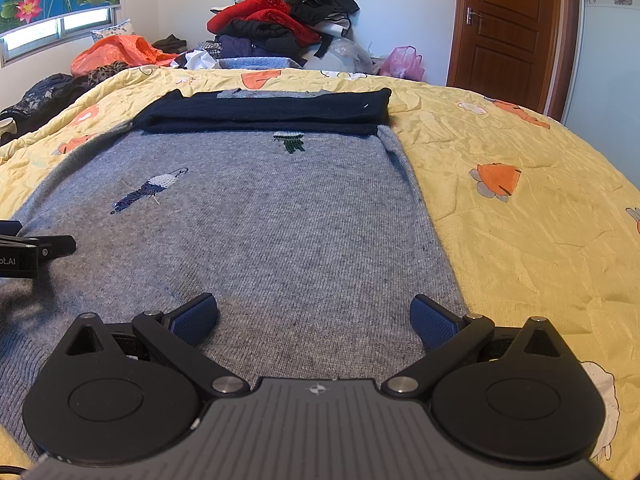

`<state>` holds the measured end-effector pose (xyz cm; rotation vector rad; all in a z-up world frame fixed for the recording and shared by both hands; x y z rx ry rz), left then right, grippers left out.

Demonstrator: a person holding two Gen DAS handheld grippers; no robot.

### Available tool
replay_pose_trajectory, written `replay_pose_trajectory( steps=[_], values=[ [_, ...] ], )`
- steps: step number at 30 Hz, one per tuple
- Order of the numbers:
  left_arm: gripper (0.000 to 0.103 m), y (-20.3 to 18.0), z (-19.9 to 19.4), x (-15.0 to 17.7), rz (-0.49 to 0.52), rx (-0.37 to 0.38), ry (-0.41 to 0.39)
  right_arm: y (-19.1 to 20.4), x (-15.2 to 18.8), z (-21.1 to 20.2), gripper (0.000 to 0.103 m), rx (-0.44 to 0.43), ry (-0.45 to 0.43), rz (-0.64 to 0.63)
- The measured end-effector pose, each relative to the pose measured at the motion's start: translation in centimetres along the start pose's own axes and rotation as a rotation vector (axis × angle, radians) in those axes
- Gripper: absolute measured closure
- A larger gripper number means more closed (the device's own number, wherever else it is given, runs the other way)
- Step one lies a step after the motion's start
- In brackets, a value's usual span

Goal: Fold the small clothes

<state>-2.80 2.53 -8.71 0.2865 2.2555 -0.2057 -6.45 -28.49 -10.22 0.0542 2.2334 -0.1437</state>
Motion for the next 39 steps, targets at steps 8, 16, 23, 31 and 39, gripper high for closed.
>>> replay_pose_trajectory(
  steps=[8, 16, 23, 31, 39],
  values=[
    [0.0, 0.0, 0.0, 0.0, 0.001, -0.001, -0.001, 0.0, 0.0, 0.0, 0.0, 0.0, 0.0, 0.0],
    [0.0, 0.0, -0.1, 0.0, 0.001, 0.001, 0.0, 0.0, -0.1, 0.0, 0.0, -0.004, 0.001, -0.003],
    [0.0, 1.3, -1.8, 0.1, -0.013, -0.029, -0.013, -0.7, -0.7, -1.2, 0.0, -0.075, -0.012, -0.004],
    [0.0, 9.1, -5.6, 0.6, -0.273, 0.072, -0.008, -6.1, -2.1, -2.5, 0.0, -0.158, -0.036, 0.194],
    [0.0, 12.2, -6.1, 2.5, -0.453, 0.503, 0.084, -13.7, 0.0, -0.5, 0.008, -0.358, 0.166, 0.569]
  ],
)
Point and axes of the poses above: each gripper's, at about its wrist camera, not at the fingertips, and z roughly the way its jaws point, y to its left, x to its underside, the point moved 2 cm from there along z, roughly the way its jaws point, and after that the axes turned 7 degrees about x, right-handed, at the moved point
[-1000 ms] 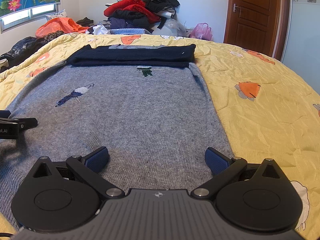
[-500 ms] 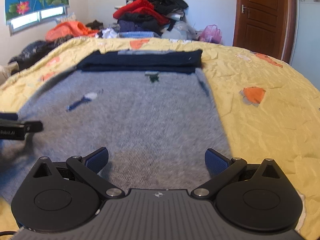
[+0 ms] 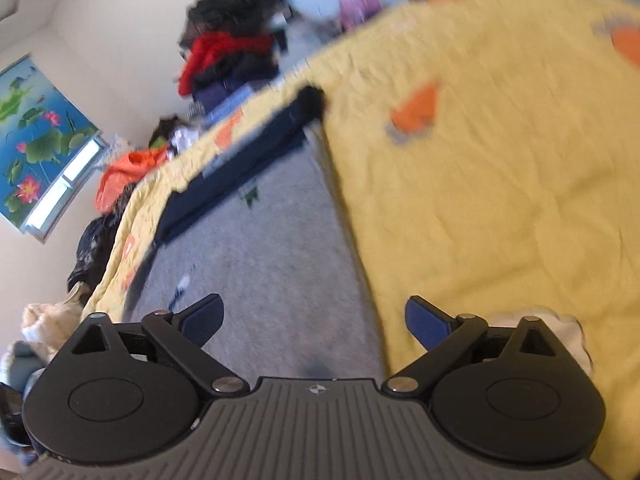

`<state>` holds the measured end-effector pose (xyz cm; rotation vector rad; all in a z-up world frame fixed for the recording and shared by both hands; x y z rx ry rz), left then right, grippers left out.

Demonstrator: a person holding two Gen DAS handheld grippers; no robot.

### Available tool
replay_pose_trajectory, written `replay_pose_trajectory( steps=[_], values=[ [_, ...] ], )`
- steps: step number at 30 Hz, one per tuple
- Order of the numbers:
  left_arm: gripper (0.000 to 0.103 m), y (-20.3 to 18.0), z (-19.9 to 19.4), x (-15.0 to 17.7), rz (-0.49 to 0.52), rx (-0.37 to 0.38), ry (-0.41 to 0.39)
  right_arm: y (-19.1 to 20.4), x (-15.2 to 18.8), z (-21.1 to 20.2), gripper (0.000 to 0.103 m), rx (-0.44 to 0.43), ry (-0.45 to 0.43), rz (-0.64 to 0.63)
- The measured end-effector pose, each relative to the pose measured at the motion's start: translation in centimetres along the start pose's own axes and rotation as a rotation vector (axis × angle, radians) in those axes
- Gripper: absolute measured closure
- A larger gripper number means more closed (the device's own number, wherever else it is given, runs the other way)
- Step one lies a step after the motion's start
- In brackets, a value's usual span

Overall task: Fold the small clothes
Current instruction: 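Grasp the grey sweater hem with both tools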

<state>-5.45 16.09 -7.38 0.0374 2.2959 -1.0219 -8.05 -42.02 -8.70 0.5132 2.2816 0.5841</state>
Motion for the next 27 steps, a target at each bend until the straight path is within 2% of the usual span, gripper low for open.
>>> replay_pose_trajectory(
  steps=[2, 4, 6, 9, 11, 13, 15, 17, 18, 19, 20, 21, 22, 23, 24, 25, 27],
  values=[
    [0.0, 0.1, 0.2, 0.2, -0.029, 0.065, 0.037, -0.6, 0.1, -0.3, 0.009, -0.054, 0.046, 0.019],
    [0.0, 0.6, 0.4, 0.1, -0.104, 0.153, 0.081, -0.9, 0.3, -0.4, 0.011, -0.109, 0.118, 0.044],
    [0.001, 1.5, 0.6, -0.2, -0.187, 0.207, 0.111, -0.8, 1.0, -0.2, 0.011, -0.174, 0.194, 0.055],
    [0.002, 2.4, 0.6, -0.7, -0.261, 0.24, 0.121, -0.1, 2.2, -0.2, 0.011, -0.231, 0.245, 0.036],
    [0.008, 2.6, 0.5, -0.9, -0.267, 0.226, 0.131, 0.2, 2.9, -0.1, 0.016, -0.272, 0.271, 0.05],
    [0.03, 2.7, 0.5, -1.0, -0.264, 0.206, 0.142, 0.7, 3.3, -0.2, 0.02, -0.275, 0.274, 0.046],
    [0.039, 2.7, 0.6, -0.7, -0.251, 0.186, 0.169, 0.7, 3.5, -0.3, 0.026, -0.271, 0.273, 0.055],
    [0.039, 2.7, 0.3, -0.2, -0.239, 0.187, 0.174, 0.5, 3.6, -0.5, 0.036, -0.271, 0.271, 0.054],
    [0.039, 2.5, 0.2, 0.1, -0.236, 0.189, 0.18, 0.2, 3.6, -0.4, 0.042, -0.269, 0.271, 0.062],
    [0.041, 2.4, 0.0, 0.4, -0.227, 0.192, 0.188, -0.2, 3.5, -0.4, 0.056, -0.261, 0.274, 0.069],
    [0.043, 2.2, -0.1, 0.7, -0.212, 0.185, 0.192, -0.6, 3.6, -0.1, 0.065, -0.246, 0.279, 0.074],
    [0.048, 2.0, -0.2, 1.0, -0.198, 0.177, 0.195, -1.2, 3.6, 0.0, 0.081, -0.228, 0.285, 0.08],
    [0.056, 1.9, -0.1, 1.1, -0.191, 0.171, 0.204, -1.6, 3.8, 0.1, 0.085, -0.212, 0.287, 0.084],
    [0.066, 1.8, 0.0, 1.3, -0.187, 0.152, 0.218, -1.8, 3.9, 0.1, 0.085, -0.221, 0.284, 0.091],
    [0.095, 1.8, 0.2, 1.5, -0.171, 0.11, 0.232, -2.0, 4.0, 0.1, 0.085, -0.225, 0.279, 0.094],
    [0.098, 1.6, 0.4, 1.7, -0.14, 0.065, 0.241, -2.0, 4.1, 0.0, 0.085, -0.229, 0.271, 0.093],
    [0.098, 1.1, 0.2, 1.7, -0.087, 0.048, 0.213, -2.1, 4.1, -0.2, 0.086, -0.248, 0.256, 0.099]
  ],
)
Point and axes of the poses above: each gripper's, at about its wrist camera, not at the fingertips, and z roughly the way its jaws point, y to its left, x to its underside, the point moved 2 cm from there along z, roughly the way its jaws point, and after that the axes turned 7 degrees about x, right-handed, at the moved point
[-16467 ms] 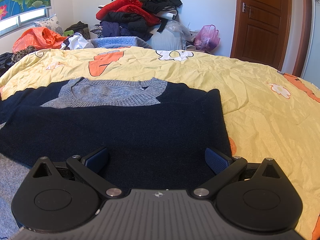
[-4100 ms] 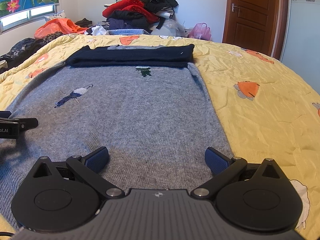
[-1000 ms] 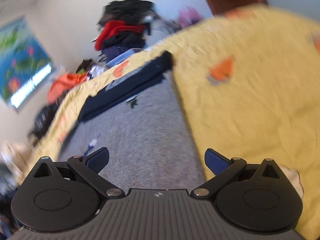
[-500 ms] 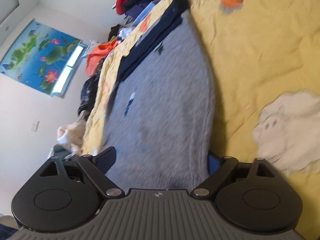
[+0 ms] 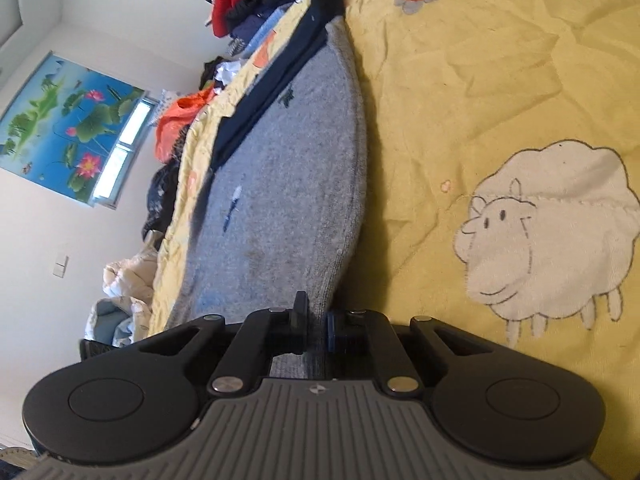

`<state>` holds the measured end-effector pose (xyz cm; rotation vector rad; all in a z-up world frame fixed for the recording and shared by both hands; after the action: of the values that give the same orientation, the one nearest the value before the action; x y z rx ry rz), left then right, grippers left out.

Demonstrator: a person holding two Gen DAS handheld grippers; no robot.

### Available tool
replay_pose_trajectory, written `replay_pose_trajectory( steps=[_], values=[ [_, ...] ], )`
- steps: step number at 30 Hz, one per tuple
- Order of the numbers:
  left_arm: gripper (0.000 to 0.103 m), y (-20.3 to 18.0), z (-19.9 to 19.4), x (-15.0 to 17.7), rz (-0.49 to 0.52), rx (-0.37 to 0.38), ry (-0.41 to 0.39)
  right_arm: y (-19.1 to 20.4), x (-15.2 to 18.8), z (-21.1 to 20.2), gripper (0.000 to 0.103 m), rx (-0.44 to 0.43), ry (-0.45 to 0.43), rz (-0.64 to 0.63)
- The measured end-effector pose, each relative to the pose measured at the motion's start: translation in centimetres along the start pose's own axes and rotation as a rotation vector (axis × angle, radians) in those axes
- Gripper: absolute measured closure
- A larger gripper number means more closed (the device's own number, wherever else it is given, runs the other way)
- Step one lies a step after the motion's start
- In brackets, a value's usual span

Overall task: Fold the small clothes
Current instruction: 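Lift the hem with both tools and fold it toward the collar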

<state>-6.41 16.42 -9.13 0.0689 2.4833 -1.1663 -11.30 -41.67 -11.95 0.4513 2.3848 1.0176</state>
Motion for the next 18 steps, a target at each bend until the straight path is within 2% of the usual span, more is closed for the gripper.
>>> replay_pose_trajectory(
  steps=[1, 4, 7, 9, 13, 18],
  values=[
    [0.098, -0.3, -0.2, -0.2, 0.013, 0.001, -0.01, 0.0, -0.1, -0.1, 0.086, -0.02, -0.011, 0.007],
    [0.098, -1.5, -1.5, -1.7, 0.01, 0.078, -0.08, 0.5, -1.1, -0.9, 0.087, -0.115, -0.062, 0.038],
    [0.098, -3.6, -2.9, -4.3, 0.051, 0.147, -0.176, 1.9, -3.0, -2.0, 0.088, -0.225, -0.134, 0.044],
    [0.098, -4.9, -3.3, -6.5, 0.086, 0.167, -0.252, 3.0, -4.8, -2.5, 0.088, -0.284, -0.191, 0.037],
    [0.098, -6.0, -2.4, -12.5, 0.101, 0.208, -0.376, 4.6, -10.8, -1.6, 0.088, -0.377, -0.291, 0.075],
    [0.098, -5.3, 0.4, -20.7, 0.056, 0.235, -0.484, 4.5, -19.6, 2.2, 0.088, -0.404, -0.34, 0.192]
  ],
)
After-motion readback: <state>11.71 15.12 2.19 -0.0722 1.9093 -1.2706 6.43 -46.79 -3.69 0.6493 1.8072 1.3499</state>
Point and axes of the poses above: each gripper's, at about its wrist camera, not at the fingertips, and z roughly the way its jaws point, y to its left, x to its underside, the point moved 2 cm from there along z, roughly the way its jaws point, and after that the axes turned 7 degrees about x, right-handed, at the moved point
